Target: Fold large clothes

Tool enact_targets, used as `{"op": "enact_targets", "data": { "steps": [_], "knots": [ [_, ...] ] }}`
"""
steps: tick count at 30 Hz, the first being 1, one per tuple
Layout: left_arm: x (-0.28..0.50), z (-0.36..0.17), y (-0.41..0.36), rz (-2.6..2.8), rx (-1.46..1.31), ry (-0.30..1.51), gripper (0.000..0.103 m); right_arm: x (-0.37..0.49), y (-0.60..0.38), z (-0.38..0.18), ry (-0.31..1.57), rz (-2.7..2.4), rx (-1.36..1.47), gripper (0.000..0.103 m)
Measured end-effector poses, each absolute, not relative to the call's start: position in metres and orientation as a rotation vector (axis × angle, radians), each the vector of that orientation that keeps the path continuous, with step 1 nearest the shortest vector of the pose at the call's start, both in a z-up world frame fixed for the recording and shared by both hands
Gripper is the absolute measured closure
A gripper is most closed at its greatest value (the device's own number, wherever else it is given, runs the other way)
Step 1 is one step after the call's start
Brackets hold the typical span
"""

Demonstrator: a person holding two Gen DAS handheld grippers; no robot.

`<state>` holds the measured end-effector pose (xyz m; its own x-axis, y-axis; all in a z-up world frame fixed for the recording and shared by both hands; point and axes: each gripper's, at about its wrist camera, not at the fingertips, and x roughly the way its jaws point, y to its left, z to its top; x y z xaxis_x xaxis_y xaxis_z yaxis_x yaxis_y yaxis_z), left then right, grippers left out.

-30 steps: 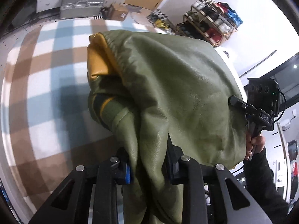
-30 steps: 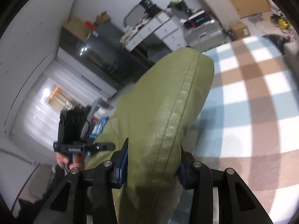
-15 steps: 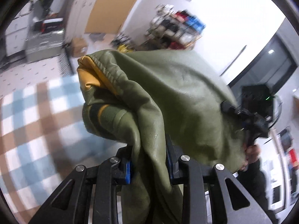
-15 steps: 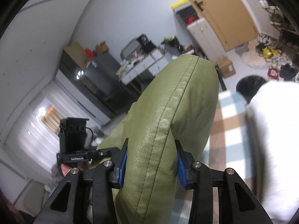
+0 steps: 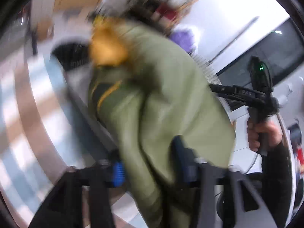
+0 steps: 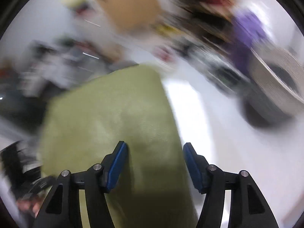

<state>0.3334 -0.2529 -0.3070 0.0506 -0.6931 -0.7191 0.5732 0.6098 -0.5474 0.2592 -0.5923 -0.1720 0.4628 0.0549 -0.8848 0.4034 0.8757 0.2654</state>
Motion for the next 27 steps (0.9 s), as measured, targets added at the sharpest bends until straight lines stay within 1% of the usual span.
{"op": "enact_targets", "data": {
  "steps": [1, 2, 4, 6, 8, 11, 13, 15, 18, 19, 21, 23, 24, 25, 26, 27],
  "knots": [
    [0.334, -0.316, -0.242, -0.986, -0.208, 1.175, 0.048, 0.259, -0.588, -0.186, 1.074, -0.21, 0.455, 0.062],
    [0.335, -0.32, -0.232, -1.004, -0.248, 1.195, 0.048, 0.254, -0.583, -0.183, 1.021, -0.212, 0.419, 0.061],
    [0.332, -0.314, -0.214, -0.974, -0.219, 1.176, 0.049, 0.24, -0.565, -0.163, 0.934, -0.207, 0.287, 0.061],
    [0.318, -0.296, -0.194, -0.927, -0.122, 1.091, 0.049, 0.225, -0.551, -0.144, 0.866, -0.219, 0.203, 0.061],
    [0.302, -0.277, -0.179, -0.91, -0.059, 0.993, 0.051, 0.208, -0.539, -0.126, 0.822, -0.167, 0.213, 0.06],
    [0.267, -0.246, -0.163, -0.951, -0.007, 0.835, 0.05, 0.19, -0.512, -0.108, 0.777, -0.093, 0.18, 0.06],
    [0.247, -0.238, -0.162, -0.987, 0.031, 0.764, 0.049, 0.18, -0.497, -0.103, 0.754, -0.008, 0.209, 0.06],
    [0.234, -0.25, -0.175, -1.017, 0.098, 0.783, 0.049, 0.181, -0.489, -0.11, 0.762, 0.062, 0.266, 0.059],
    [0.234, -0.306, -0.192, -0.995, 0.205, 0.91, 0.05, 0.199, -0.479, -0.147, 0.867, 0.05, 0.27, 0.059],
    [0.238, -0.319, -0.195, -0.981, 0.193, 0.934, 0.048, 0.208, -0.476, -0.169, 0.941, 0.041, 0.287, 0.058],
    [0.248, -0.344, -0.188, -0.978, 0.13, 0.983, 0.048, 0.21, -0.477, -0.182, 0.961, 0.039, 0.314, 0.058],
    [0.254, -0.356, -0.168, -0.997, 0.025, 0.991, 0.046, 0.213, -0.477, -0.17, 0.994, 0.032, 0.326, 0.059],
    [0.257, -0.358, -0.164, -1.007, 0.004, 0.988, 0.045, 0.214, -0.479, -0.154, 0.976, 0.057, 0.357, 0.066],
    [0.258, -0.359, -0.161, -1.012, -0.003, 0.99, 0.045, 0.215, -0.478, -0.134, 0.924, 0.09, 0.381, 0.07],
    [0.259, -0.362, -0.157, -1.015, -0.01, 0.991, 0.045, 0.219, -0.478, -0.116, 0.865, 0.098, 0.384, 0.066],
    [0.257, -0.366, -0.152, -1.016, -0.01, 0.987, 0.045, 0.227, -0.475, -0.099, 0.825, 0.082, 0.37, 0.066]
  ]
}}
